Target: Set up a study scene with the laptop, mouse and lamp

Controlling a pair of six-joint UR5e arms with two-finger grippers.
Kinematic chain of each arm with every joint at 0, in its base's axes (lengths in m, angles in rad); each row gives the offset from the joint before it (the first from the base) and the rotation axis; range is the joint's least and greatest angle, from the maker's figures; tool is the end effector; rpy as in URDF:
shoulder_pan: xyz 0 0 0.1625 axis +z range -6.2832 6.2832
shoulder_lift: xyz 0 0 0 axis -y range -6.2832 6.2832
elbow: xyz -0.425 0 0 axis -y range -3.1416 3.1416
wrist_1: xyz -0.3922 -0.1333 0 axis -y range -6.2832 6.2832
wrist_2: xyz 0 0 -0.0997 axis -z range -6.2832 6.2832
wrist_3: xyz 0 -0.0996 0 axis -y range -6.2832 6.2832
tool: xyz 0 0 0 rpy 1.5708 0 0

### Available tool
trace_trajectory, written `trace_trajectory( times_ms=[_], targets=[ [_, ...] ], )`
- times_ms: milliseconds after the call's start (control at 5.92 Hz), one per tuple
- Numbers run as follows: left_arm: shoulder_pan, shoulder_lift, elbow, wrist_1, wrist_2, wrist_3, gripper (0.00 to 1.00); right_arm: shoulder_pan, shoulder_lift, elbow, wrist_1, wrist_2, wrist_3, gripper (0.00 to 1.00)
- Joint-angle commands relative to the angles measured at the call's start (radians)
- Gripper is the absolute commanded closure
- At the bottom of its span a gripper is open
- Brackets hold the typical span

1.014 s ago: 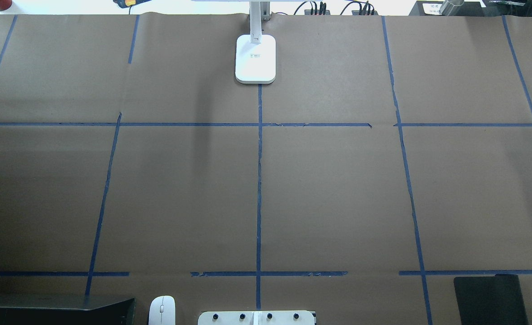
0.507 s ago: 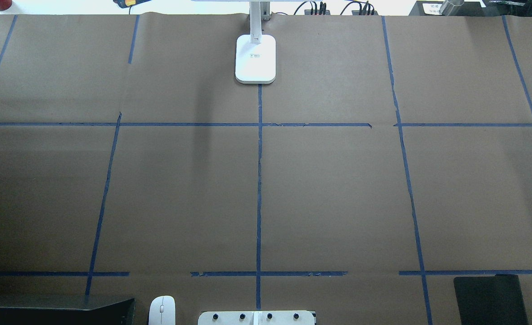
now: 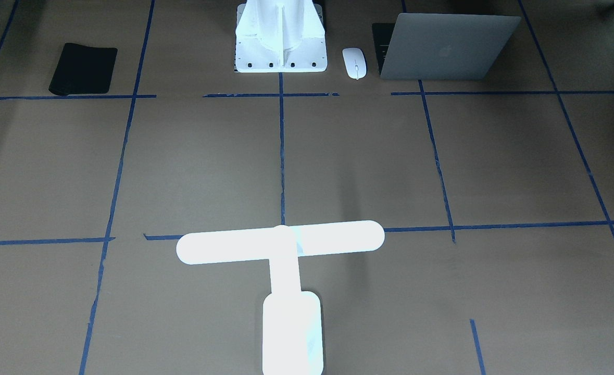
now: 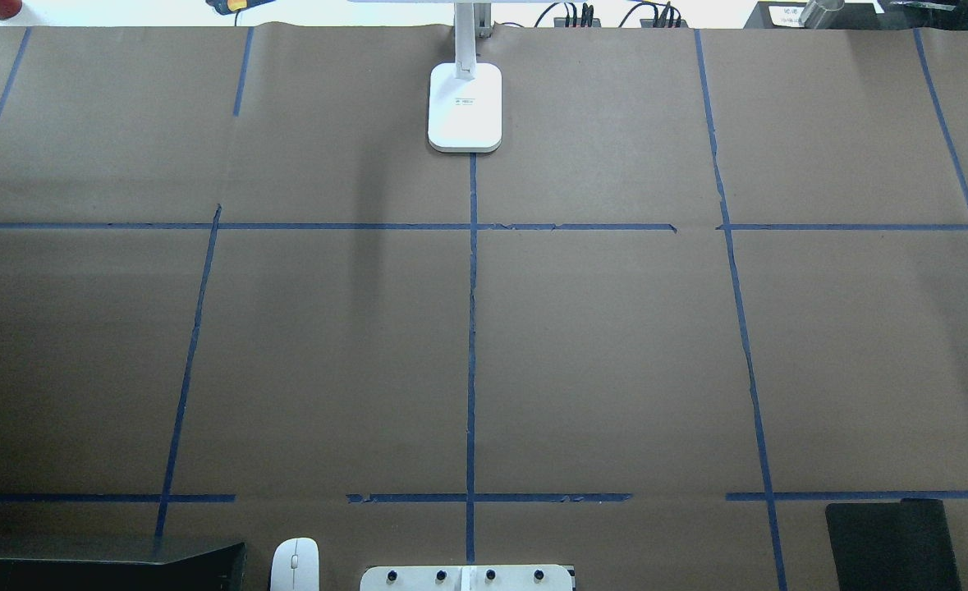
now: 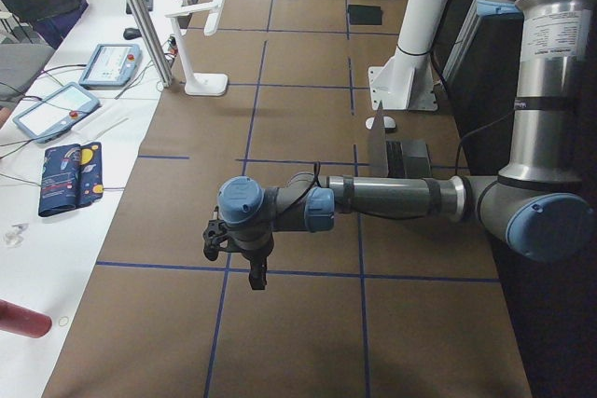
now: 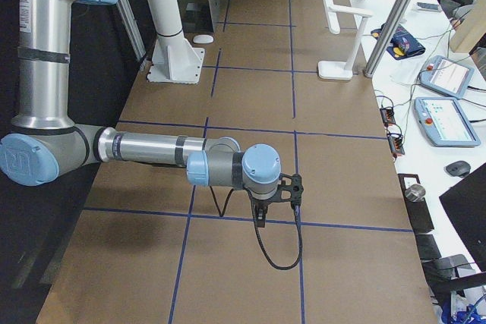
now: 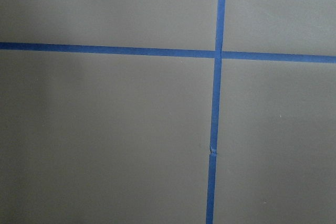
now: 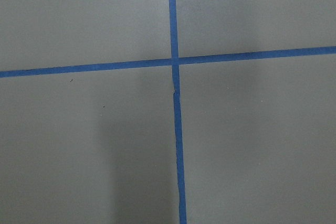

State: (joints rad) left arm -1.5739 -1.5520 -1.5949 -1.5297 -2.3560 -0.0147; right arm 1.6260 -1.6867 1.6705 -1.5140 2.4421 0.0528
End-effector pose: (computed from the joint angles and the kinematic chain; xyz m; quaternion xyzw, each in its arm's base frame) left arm -0.0644 -0.4811 0.6593 -0.0187 0.3824 -0.0151 0.9237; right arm 0.0816 -0.4414 0.6510 0.0189 -0.4219 0.0404 0.9055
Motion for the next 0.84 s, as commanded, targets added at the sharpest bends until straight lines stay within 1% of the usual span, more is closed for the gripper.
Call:
trace_trajectory(
  times_ms=[0,169,507,676],
  targets=[
    [0.0,0.0,-0.007,-0.003,-0.005,-0.001,0.0,0.0,0.002,-0.003,0.0,0.0,-0.002,0.0],
    [0.0,-0.002,-0.025,0.003,-0.006,-0.016,0.0,0.0,0.002,0.0,0.0,0.0,-0.002,0.0],
    [0.002,0.012,-0.143,0.019,-0.023,-0.118,0.0,0.0,0.004,0.002,0.0,0.002,0.001,0.0],
    [0.009,0.05,-0.251,0.02,-0.038,-0.216,0.0,0.0,0.004,0.003,0.0,0.002,-0.001,0.0]
  ],
)
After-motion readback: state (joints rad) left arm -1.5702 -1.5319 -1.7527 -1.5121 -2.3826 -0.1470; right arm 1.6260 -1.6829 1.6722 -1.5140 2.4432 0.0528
